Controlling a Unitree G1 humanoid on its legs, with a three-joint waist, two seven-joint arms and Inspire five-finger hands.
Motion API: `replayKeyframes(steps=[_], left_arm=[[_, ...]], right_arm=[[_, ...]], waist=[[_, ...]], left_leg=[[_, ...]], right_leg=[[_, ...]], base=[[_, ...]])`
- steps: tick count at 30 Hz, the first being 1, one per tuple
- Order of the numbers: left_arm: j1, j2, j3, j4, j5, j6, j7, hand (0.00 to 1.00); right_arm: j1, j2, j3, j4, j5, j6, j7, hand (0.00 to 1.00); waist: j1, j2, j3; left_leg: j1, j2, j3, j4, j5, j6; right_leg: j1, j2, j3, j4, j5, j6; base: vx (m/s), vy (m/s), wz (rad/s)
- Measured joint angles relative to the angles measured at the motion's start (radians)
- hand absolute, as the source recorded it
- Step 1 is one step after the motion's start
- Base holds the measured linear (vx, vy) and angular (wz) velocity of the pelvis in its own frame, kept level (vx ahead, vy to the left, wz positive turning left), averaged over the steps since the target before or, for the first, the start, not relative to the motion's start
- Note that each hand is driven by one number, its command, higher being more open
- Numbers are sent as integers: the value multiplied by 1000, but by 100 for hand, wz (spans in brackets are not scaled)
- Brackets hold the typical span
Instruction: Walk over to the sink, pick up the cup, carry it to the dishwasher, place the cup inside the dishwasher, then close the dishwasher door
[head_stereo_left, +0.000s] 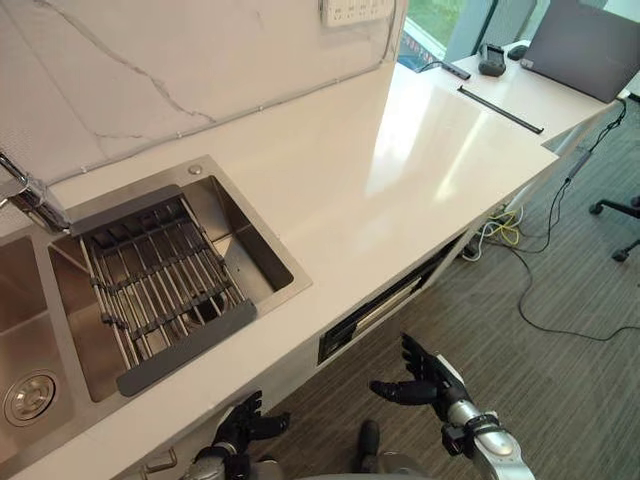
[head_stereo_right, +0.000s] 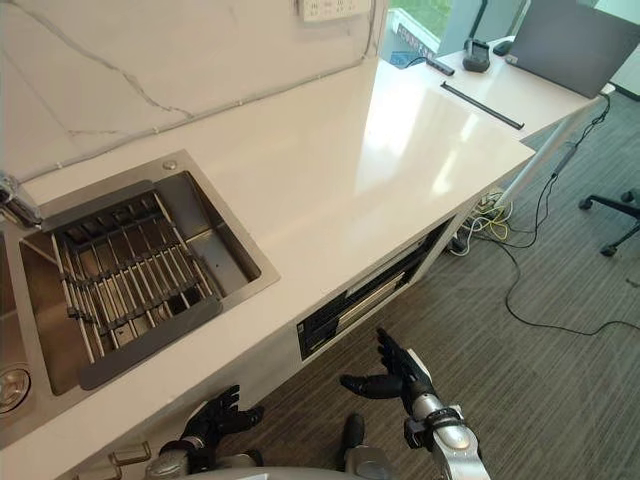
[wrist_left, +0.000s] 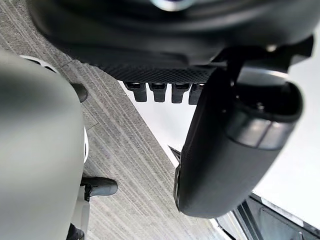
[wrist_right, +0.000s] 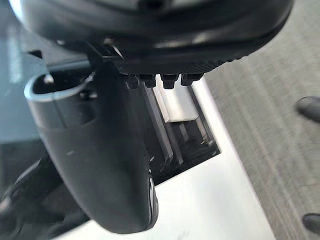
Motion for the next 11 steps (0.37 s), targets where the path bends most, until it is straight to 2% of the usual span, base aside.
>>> replayKeyframes(steps=[5, 11], left_arm=[[20, -5, 35, 8, -1, -9, 43, 100], [45, -7, 79, 10, -13, -15, 78, 100]], right_arm=[[6, 33, -73, 130, 10, -14, -37, 100], [7, 56, -171, 251, 11, -35, -64, 100]], waist=[[-3, 0, -27], [-14, 0, -28]], left_leg=[[6, -4, -6, -15, 5, 5], [24, -14, -27, -25, 11, 12]], right_leg=[[3, -3, -7, 0, -2, 2], [30, -15, -27, 0, -6, 8]], base=[[-8, 3, 3], [-9, 14, 10]])
